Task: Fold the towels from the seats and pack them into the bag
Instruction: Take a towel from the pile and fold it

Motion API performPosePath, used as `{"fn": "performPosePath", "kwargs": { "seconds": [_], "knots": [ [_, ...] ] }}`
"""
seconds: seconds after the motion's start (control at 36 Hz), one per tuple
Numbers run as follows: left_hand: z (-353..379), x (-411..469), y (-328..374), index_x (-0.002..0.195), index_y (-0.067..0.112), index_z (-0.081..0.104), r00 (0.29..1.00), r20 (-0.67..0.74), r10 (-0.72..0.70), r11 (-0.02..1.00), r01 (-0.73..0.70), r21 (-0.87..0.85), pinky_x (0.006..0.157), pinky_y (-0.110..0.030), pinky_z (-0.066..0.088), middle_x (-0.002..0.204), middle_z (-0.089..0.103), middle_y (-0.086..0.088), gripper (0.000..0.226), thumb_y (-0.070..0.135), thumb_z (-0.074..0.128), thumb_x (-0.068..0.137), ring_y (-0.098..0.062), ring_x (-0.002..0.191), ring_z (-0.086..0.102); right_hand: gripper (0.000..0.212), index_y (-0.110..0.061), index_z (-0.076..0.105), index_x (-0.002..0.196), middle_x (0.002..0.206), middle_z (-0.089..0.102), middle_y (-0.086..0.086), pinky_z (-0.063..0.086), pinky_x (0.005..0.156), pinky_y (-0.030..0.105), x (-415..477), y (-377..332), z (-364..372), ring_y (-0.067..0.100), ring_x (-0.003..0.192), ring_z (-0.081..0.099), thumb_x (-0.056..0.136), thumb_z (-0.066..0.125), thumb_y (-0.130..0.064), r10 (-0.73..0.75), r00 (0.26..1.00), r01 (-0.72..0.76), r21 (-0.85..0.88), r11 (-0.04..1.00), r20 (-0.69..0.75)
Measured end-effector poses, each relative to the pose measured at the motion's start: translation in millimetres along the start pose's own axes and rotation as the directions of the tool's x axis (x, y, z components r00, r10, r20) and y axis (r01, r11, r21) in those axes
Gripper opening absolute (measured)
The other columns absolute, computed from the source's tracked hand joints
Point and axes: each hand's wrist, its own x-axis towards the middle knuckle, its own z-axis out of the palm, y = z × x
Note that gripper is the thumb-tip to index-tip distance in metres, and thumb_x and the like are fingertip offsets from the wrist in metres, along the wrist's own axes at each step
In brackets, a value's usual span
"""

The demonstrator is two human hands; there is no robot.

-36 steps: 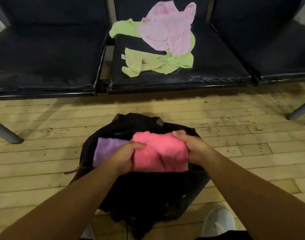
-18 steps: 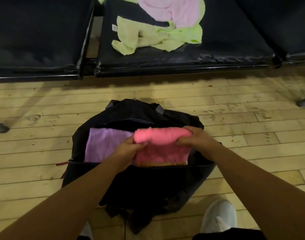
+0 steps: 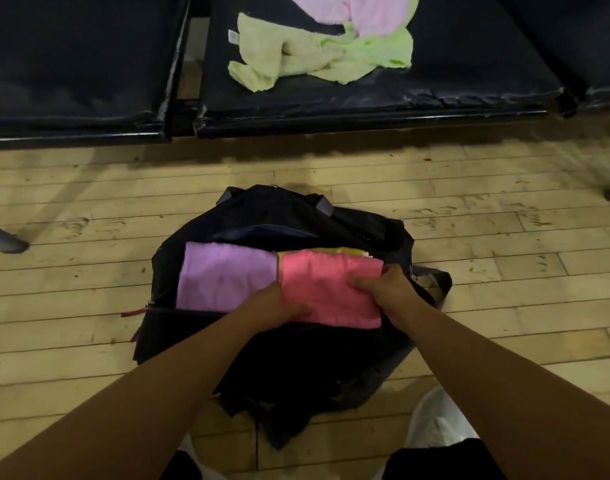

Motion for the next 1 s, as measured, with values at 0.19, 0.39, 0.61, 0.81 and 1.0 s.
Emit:
{"fn": "performPosePath", "kwargs": {
  "seconds": [0.19, 0.39, 0.61, 0.81, 1.0],
  "knots": [
    [-9, -22, -4, 0.135, 0.013, 0.055, 0.959, 0.264, 0.099, 0.923, -0.187, 0.335, 0.098, -0.027, 0.04, 0.137, 0.057, -0.008, 0.06, 0.039, 0.074, 0.085, -0.025, 0.123, 0.055, 0.068, -0.007, 0.058, 0.122, 0.113, 0.068, 0.01, 0.055, 0.094, 0.047, -32, -25, 7, 0.029, 0.102, 0.066, 0.071, 0.087, -0.041, -0.031, 0.997, 0.031, -0.006, 1.0, -0.066],
    [-26, -43, 13, 0.099, 0.015, 0.07, 0.895, 0.408, 0.18, 0.86, -0.344, 0.376, 0.068, -0.018, 0.038, 0.1, 0.068, 0.0, 0.02, 0.03, 0.074, 0.087, -0.011, 0.084, 0.055, 0.043, -0.012, 0.065, 0.121, 0.111, 0.073, 0.011, 0.059, 0.088, 0.046, -40, -12, -1, 0.028, 0.101, 0.071, 0.083, 0.081, -0.021, 0.004, 0.993, -0.005, 0.011, 1.0, 0.118],
    [-32, -51, 11, 0.075, 0.032, 0.06, 0.826, 0.546, 0.141, 0.875, -0.362, 0.322, 0.06, -0.007, 0.035, 0.069, 0.057, 0.026, 0.018, 0.03, 0.072, 0.089, 0.009, 0.064, 0.049, 0.046, -0.02, 0.054, 0.128, 0.107, 0.061, -0.006, 0.046, 0.085, 0.03, -47, -26, 1, 0.011, 0.096, 0.057, 0.088, 0.075, -0.025, -0.267, 0.96, 0.279, -0.189, 0.942, 0.086],
    [-25, -43, 18, 0.073, 0.036, 0.053, 0.809, 0.565, 0.163, 0.873, -0.385, 0.299, 0.073, -0.022, 0.04, 0.081, 0.054, 0.016, 0.026, 0.026, 0.067, 0.093, -0.005, 0.077, 0.05, 0.054, -0.014, 0.054, 0.135, 0.122, 0.062, 0.007, 0.048, 0.089, 0.034, -37, -30, 2, 0.023, 0.109, 0.06, 0.09, 0.071, -0.038, -0.161, 0.975, 0.203, -0.316, 0.927, 0.154],
    [-30, -40, 18, 0.106, 0.031, 0.064, 0.832, 0.524, 0.185, 0.886, -0.371, 0.277, 0.092, -0.027, 0.039, 0.111, 0.06, 0.01, 0.011, 0.026, 0.061, 0.096, -0.012, 0.103, 0.055, 0.045, -0.02, 0.053, 0.118, 0.112, 0.058, 0.002, 0.054, 0.078, 0.033, -40, -29, -19, 0.025, 0.106, 0.06, 0.083, 0.079, -0.026, 0.145, 0.917, 0.126, -0.616, 0.778, 0.372]
  ]
}}
